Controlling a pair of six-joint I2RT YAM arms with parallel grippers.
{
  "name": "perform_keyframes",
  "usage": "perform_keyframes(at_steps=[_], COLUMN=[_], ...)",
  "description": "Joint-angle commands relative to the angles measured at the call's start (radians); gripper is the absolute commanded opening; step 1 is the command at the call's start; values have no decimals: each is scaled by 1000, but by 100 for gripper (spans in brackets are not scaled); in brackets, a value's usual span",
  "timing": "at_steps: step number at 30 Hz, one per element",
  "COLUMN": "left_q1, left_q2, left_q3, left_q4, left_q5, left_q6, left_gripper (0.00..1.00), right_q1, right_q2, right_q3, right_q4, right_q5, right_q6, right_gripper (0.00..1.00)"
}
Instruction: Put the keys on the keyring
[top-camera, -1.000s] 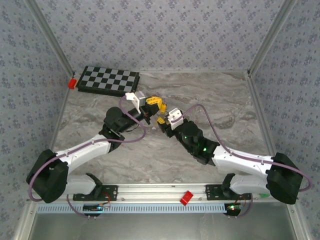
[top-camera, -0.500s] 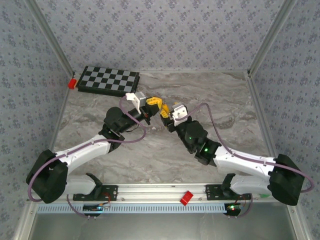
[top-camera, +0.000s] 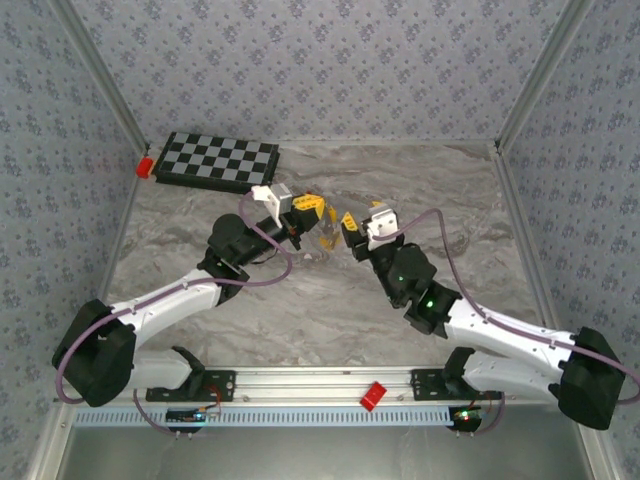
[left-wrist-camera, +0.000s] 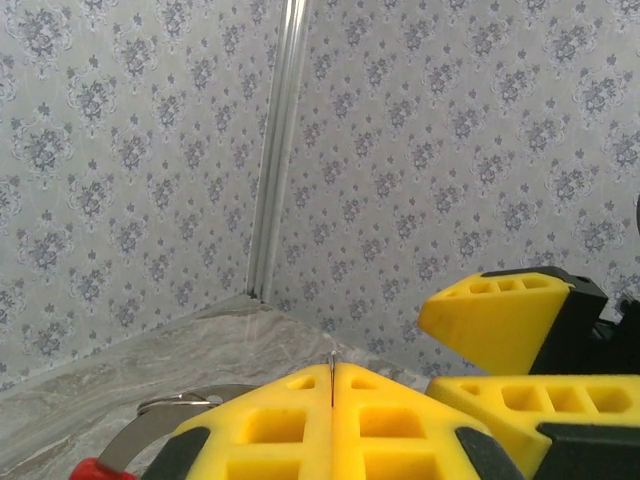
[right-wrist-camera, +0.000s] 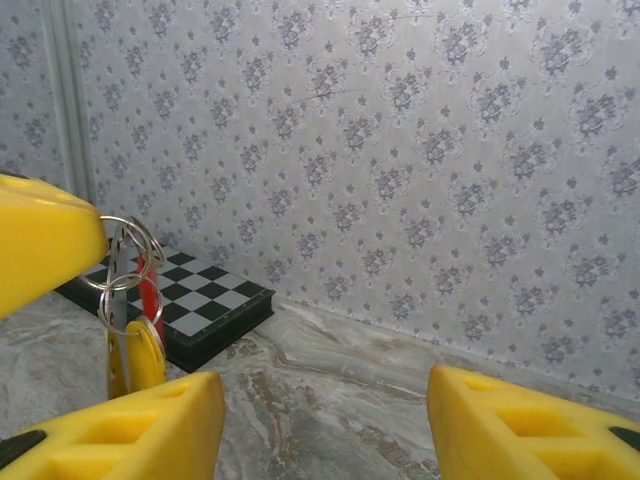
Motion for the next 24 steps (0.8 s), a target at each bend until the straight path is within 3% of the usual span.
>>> perform_keyframes(at_steps=[1,6,10,14,18,24], left_q1=[-5,5,19,27,30,30], left_q2=[-24,-26,-20,-9,-5,0], left_q3=[-4,-11,-14,-17,-11,-8], left_q4=[39,64,92,141,153,175], left_q5=[36,96,150,204,229,256], left_q6=[19,-4,-41,-78,-92,-110], left_gripper=[0,0,0,0,0,0], right_q1=[-51,-245,-408,-474,-473,-465], right_q2=[-47,-106,-109,-62,0,73], right_q3=[0,3,6,45,87,108], right_q4=[-79,-173,-126,-72,-35,46], right_q5=[-146,-529,-864,-1115,-1238,-1295], right_q6=[71,229,362,455,498,560], right_gripper=[57,54,40,37,35,25])
